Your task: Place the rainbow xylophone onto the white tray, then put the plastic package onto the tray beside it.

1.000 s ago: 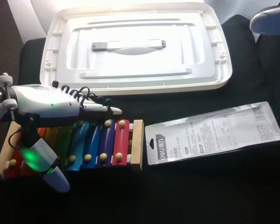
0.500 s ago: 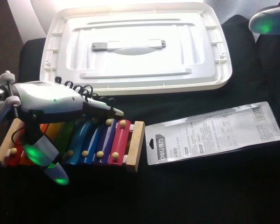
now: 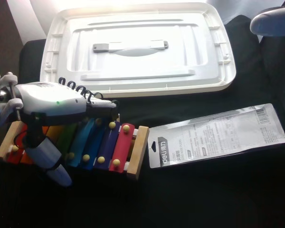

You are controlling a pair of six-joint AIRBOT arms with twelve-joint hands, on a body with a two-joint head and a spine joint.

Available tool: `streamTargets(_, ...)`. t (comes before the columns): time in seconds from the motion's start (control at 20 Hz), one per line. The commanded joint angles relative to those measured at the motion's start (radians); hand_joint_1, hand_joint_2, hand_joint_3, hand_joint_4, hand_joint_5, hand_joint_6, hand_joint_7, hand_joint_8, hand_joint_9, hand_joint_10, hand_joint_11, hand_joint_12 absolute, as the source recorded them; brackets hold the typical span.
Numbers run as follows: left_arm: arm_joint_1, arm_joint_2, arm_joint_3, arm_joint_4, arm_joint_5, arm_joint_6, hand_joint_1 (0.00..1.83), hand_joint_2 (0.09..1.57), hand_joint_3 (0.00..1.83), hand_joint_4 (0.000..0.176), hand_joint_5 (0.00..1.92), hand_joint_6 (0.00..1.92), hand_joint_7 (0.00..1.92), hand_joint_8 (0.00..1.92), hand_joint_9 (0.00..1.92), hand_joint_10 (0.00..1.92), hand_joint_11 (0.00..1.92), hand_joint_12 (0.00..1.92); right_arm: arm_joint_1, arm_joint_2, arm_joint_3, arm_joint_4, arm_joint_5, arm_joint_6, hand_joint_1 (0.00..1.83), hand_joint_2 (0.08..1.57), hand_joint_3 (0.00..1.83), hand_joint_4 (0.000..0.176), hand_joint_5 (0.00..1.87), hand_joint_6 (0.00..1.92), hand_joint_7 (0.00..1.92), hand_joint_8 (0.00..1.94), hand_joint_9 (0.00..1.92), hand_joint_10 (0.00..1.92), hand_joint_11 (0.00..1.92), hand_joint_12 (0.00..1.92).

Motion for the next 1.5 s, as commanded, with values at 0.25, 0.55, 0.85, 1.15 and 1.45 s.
streamTargets(0.25,0.004,-0.009,0.002,-0.014,-0.021,0.009,1.26,1.32,0.0,0.1,0.11,1.92,0.57,1.65,0.27,1.78,0.2,1.83,0.011,-0.002,0.007,0.059,0.108,0.009,0.5,0.8,0.0,0.057,0.16,0.0,0.25,0.0,0.18,0.0,0.09,0.4)
streamTargets(0.55,-0.033,-0.004,0.023,-0.059,-0.037,0.02,1.27,1.29,0.0,0.057,0.1,1.67,0.59,1.59,0.34,1.66,0.31,1.79,0.011,-0.002,0.007,0.059,0.108,0.009,0.51,0.78,0.0,0.062,0.18,0.0,0.27,0.01,0.2,0.01,0.14,0.4)
streamTargets(0.85,-0.096,0.02,0.034,-0.103,-0.066,0.041,1.13,1.14,0.0,0.078,0.11,1.68,0.21,1.63,0.29,1.8,0.31,1.88,0.011,-0.002,0.007,0.059,0.108,0.009,0.54,0.79,0.0,0.063,0.18,0.0,0.28,0.0,0.21,0.0,0.16,0.33)
streamTargets(1.15,-0.216,0.041,0.051,-0.066,-0.05,0.045,1.12,1.13,0.0,0.008,0.16,1.65,0.31,1.72,0.44,1.82,0.46,1.86,0.011,-0.003,0.008,0.059,0.108,0.009,0.51,0.79,0.0,0.065,0.17,0.0,0.28,0.0,0.23,0.01,0.17,0.32)
streamTargets(1.45,-0.329,-0.001,0.107,0.013,0.035,0.048,1.17,1.08,0.0,0.0,0.17,1.52,0.32,1.58,0.42,1.7,0.42,1.77,0.011,-0.011,0.01,0.058,0.108,0.009,0.51,0.75,0.0,0.068,0.23,0.01,0.27,0.0,0.21,0.0,0.25,0.12)
